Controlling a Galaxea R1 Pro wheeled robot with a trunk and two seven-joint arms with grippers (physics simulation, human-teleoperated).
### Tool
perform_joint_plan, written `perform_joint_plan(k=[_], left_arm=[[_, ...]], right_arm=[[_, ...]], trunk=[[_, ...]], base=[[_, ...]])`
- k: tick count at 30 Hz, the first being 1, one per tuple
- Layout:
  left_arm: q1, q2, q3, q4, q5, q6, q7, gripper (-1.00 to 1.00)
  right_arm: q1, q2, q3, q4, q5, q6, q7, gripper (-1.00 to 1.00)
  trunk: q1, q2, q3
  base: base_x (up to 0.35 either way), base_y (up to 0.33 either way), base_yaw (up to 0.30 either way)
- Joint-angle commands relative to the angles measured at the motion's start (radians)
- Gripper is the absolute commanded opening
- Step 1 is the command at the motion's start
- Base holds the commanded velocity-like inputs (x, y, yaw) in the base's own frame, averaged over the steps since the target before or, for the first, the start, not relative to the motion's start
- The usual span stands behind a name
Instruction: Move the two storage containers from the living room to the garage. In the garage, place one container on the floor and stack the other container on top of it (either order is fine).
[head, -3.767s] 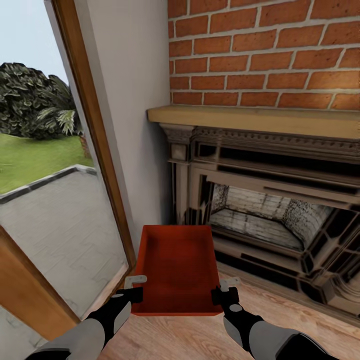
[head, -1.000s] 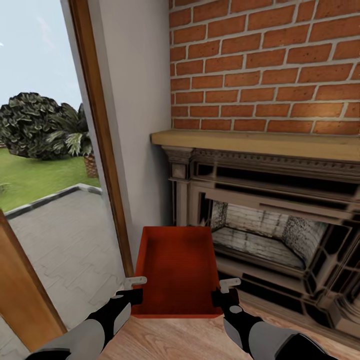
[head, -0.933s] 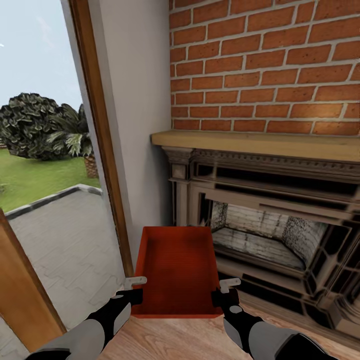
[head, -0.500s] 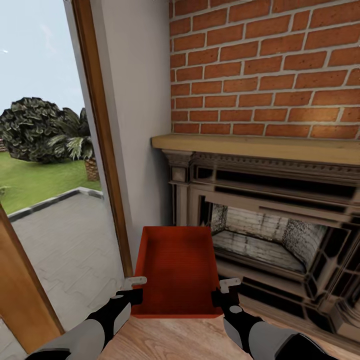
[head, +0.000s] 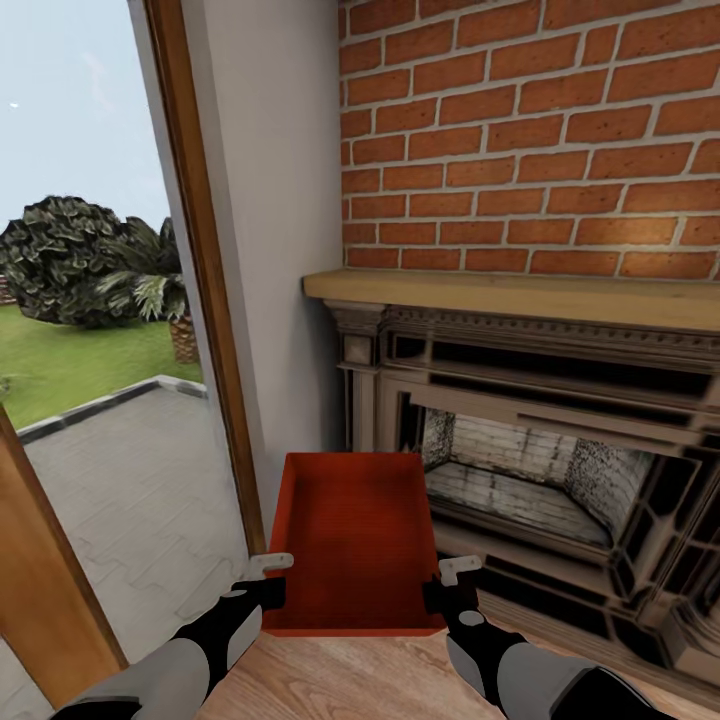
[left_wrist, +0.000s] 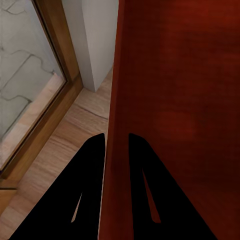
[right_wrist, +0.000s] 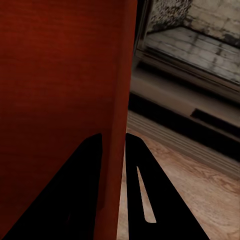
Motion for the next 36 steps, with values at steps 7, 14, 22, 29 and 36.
perform_joint_plan(k=[7, 14, 22, 29, 36], left_arm=[[0.0, -0.005, -0.002, -0.002, 0.002, 0.006, 0.009, -1.0], [0.0, -0.005, -0.002, -0.002, 0.002, 0.006, 0.009, -1.0], [0.0, -0.003, -0.002, -0.002, 0.002, 0.005, 0.008, -1.0], [0.0, -0.003, -0.002, -0.002, 0.002, 0.006, 0.009, -1.0], [0.0, -0.003, -0.002, -0.002, 0.002, 0.006, 0.009, -1.0]], right_arm=[[-0.001, 0.002, -0.012, -0.012, -0.008, -0.005, -0.006, -1.0], [-0.001, 0.003, -0.012, -0.012, -0.008, -0.008, -0.006, -1.0], [-0.001, 0.002, -0.012, -0.012, -0.008, -0.008, -0.006, -1.0], [-0.001, 0.002, -0.012, -0.012, -0.008, -0.008, -0.006, -1.0], [-0.001, 0.002, -0.012, -0.012, -0.008, -0.008, -0.006, -1.0]], trunk=[[0.0, -0.001, -0.001], [0.0, -0.001, -0.001], [0.0, -0.001, -0.001], [0.0, -0.001, -0.001], [0.0, -0.001, -0.001]], base=[[0.0, 0.0, 0.0], [0.0, 0.0, -0.076], [0.0, 0.0, -0.255], [0.0, 0.0, -0.269], [0.0, 0.0, -0.27]])
